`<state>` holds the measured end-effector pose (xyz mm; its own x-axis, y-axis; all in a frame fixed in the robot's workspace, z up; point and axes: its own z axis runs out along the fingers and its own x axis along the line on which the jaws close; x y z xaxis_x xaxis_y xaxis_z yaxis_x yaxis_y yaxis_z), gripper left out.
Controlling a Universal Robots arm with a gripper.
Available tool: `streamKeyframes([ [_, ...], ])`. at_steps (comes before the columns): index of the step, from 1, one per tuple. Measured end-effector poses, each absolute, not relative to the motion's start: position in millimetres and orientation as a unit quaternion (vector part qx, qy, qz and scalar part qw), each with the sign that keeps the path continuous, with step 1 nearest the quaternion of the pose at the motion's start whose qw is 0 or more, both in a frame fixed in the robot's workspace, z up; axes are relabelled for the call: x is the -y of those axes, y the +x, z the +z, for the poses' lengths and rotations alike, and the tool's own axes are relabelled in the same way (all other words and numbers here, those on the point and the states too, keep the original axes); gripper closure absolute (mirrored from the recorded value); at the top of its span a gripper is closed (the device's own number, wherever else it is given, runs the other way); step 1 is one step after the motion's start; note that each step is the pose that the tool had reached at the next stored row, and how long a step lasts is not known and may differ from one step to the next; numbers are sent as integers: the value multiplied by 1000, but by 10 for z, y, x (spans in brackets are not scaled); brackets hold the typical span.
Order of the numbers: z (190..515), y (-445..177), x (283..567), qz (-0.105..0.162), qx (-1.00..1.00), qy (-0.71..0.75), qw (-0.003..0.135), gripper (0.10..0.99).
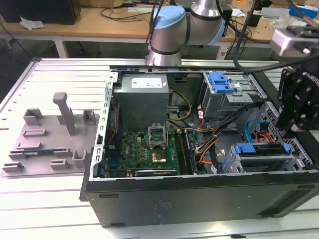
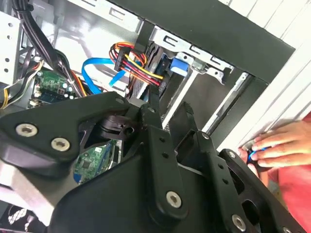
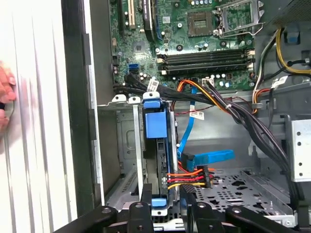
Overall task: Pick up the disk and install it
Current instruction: 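Insert the first disk wire, then insert the second disk wire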
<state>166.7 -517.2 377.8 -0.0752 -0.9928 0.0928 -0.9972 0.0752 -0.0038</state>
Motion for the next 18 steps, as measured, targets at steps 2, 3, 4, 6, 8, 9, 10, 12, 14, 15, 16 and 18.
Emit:
streamKeyframes([
  [2,3782,1667,5172,33,732,679,33,725],
  [3,3784,1667,5172,33,732,679,33,725],
  [4,3785,1667,5172,33,732,679,33,725],
  [6,3786,1667,5172,33,732,679,33,725],
  [8,3788,1667,5172,33,732,679,33,725],
  [9,3789,1667,5172,33,732,679,33,725],
  [10,3790,1667,5172,33,732,679,33,725],
  [12,3790,1667,5172,33,732,679,33,725],
  [14,3798,1667,5165,33,732,679,33,725],
  [15,3837,1667,5156,33,732,679,33,725],
  [16,3919,1667,5106,33,732,679,33,725],
  [18,3939,1667,4905,53,731,678,55,725],
])
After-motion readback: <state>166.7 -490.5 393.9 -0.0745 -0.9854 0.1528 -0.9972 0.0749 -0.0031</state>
